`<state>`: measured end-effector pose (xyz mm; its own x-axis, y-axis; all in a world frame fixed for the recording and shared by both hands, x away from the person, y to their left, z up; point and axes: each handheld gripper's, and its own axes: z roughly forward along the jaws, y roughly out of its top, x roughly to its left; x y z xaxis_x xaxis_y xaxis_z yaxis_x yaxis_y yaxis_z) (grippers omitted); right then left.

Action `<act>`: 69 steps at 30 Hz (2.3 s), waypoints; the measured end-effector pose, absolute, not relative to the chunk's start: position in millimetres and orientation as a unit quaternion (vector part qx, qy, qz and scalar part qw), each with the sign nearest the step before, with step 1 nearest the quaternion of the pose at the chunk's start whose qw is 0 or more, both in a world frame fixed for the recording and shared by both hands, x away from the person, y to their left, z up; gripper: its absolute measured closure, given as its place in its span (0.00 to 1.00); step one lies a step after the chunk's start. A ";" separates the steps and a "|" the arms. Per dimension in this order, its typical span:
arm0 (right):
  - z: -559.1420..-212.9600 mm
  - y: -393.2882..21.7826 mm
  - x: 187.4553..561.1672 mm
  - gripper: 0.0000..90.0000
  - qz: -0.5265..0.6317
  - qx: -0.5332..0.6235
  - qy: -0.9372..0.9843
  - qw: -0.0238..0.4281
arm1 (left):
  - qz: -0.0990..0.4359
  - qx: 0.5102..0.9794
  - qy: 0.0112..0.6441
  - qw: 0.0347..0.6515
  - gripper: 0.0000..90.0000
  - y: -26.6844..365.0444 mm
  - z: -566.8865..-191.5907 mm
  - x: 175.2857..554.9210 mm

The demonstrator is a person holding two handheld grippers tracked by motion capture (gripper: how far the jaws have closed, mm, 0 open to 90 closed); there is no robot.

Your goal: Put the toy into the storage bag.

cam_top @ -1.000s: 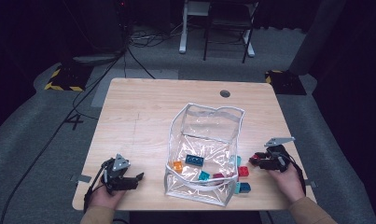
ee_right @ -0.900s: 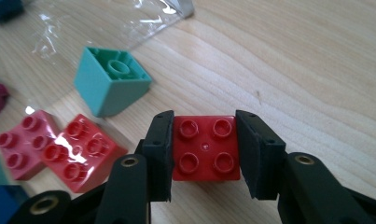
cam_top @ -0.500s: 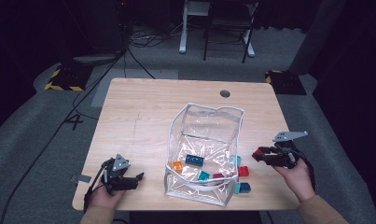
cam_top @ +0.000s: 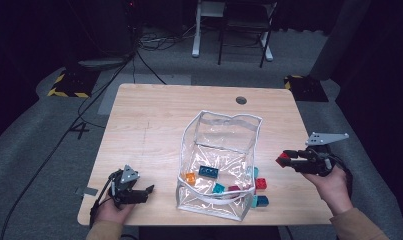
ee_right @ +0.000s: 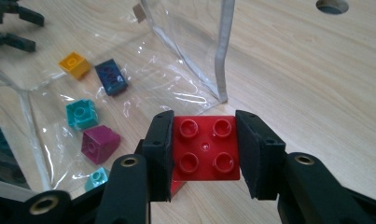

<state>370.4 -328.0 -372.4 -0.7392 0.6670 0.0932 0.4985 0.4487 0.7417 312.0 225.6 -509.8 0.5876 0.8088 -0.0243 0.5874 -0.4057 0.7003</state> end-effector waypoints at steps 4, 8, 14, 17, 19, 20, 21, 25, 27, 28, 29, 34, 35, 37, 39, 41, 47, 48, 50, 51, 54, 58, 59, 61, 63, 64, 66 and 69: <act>-357.5 -328.2 367.6 0.66 0.406 0.338 0.842 0.108 | 0.161 0.822 0.425 0.343 0.23 225.5 -509.9 312.0; -340.7 -325.3 364.9 0.66 0.411 0.327 0.843 0.116 | 0.162 0.822 0.425 0.343 0.23 225.5 -509.9 312.0; -314.8 -317.9 363.8 0.66 0.420 0.310 0.844 0.125 | 0.161 0.822 0.425 0.342 0.23 225.5 -509.9 312.0; -304.2 -312.7 364.2 0.66 0.425 0.302 0.844 0.125 | 0.162 0.822 0.424 0.342 0.23 225.6 -509.9 312.0; -297.8 -308.3 364.7 0.66 0.430 0.296 0.844 0.124 | 0.162 0.823 0.424 0.342 0.23 225.6 -509.8 312.0; -294.6 -305.5 365.0 0.66 0.433 0.294 0.843 0.122 | 0.162 0.823 0.424 0.342 0.23 225.6 -509.8 312.0; -291.3 -302.4 365.0 0.66 0.436 0.290 0.843 0.123 | 0.162 0.822 0.424 0.342 0.23 225.6 -509.9 312.0; -279.5 -289.6 366.7 0.66 0.447 0.276 0.842 0.124 | 0.161 0.823 0.424 0.342 0.23 225.6 -509.9 312.0; -275.1 -283.4 368.6 0.66 0.449 0.271 0.843 0.124 | 0.161 0.823 0.424 0.343 0.23 225.5 -509.9 312.0; -273.1 -280.5 369.7 0.66 0.449 0.268 0.843 0.123 | 0.161 0.823 0.424 0.342 0.23 225.6 -509.8 312.1; -273.1 -280.5 369.7 0.66 0.449 0.268 0.843 0.123 | 0.161 0.823 0.424 0.342 0.23 225.6 -509.8 312.1; -262.9 -263.7 374.3 0.66 0.460 0.256 0.842 0.119 | 0.161 0.823 0.424 0.342 0.23 225.6 -509.9 312.1; -261.9 -260.5 375.0 0.66 0.460 0.254 0.843 0.118 | 0.161 0.823 0.424 0.342 0.23 225.6 -509.9 312.1; -260.1 -253.6 376.3 0.66 0.460 0.250 0.844 0.115 | 0.161 0.823 0.424 0.343 0.23 225.5 -509.9 312.1; -258.8 -246.6 377.6 0.66 0.459 0.246 0.846 0.114 | 0.161 0.823 0.424 0.342 0.23 225.6 -509.9 312.1; -257.5 -239.7 378.7 0.66 0.460 0.242 0.847 0.112 | 0.161 0.823 0.424 0.343 0.23 225.6 -509.9 312.1; -254.9 -221.4 382.9 0.66 0.460 0.232 0.850 0.105 | 0.160 0.823 0.424 0.343 0.23 225.5 -509.9 312.1; -254.3 -216.8 383.9 0.66 0.460 0.230 0.851 0.103 | 0.160 0.823 0.424 0.343 0.23 225.5 -509.9 312.1; -253.8 -206.4 385.6 0.66 0.458 0.225 0.854 0.098 | 0.160 0.823 0.423 0.343 0.23 225.5 -509.9 312.1; -254.0 -202.4 386.3 0.66 0.456 0.223 0.856 0.096 | 0.160 0.823 0.423 0.342 0.23 225.5 -509.9 312.1; -255.6 -190.5 388.7 0.66 0.449 0.217 0.862 0.087 | 0.160 0.823 0.424 0.343 0.23 225.4 -509.9 312.0; -258.6 -179.4 390.5 0.66 0.448 0.218 0.864 0.075 | 0.160 0.823 0.424 0.343 0.23 225.4 -509.9 312.0; -259.7 -175.8 391.0 0.66 0.447 0.218 0.864 0.073 | 0.160 0.823 0.424 0.343 0.23 225.4 -509.9 312.0; -263.6 -165.0 391.9 0.66 0.441 0.211 0.869 0.071 | 0.160 0.823 0.424 0.343 0.23 225.3 -509.9 312.0; -266.5 -158.5 392.8 0.66 0.436 0.208 0.873 0.067 | 0.160 0.823 0.424 0.343 0.22 225.3 -510.0 312.0; -268.2 -155.3 393.7 0.66 0.434 0.206 0.874 0.064 | 0.160 0.823 0.424 0.343 0.23 225.3 -509.9 312.0; -271.7 -149.0 394.9 0.66 0.428 0.203 0.879 0.058 | 0.160 0.823 0.424 0.343 0.23 225.4 -509.9 312.0; -278.0 -140.6 396.8 0.66 0.416 0.198 0.886 0.051 | 0.160 0.823 0.424 0.343 0.23 225.4 -509.9 312.0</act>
<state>396.8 -140.6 -278.0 -0.9167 0.3925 0.0745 0.3081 0.5761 0.7571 312.0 225.4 -509.9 0.5893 0.8074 -0.0271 0.5879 -0.4056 0.6999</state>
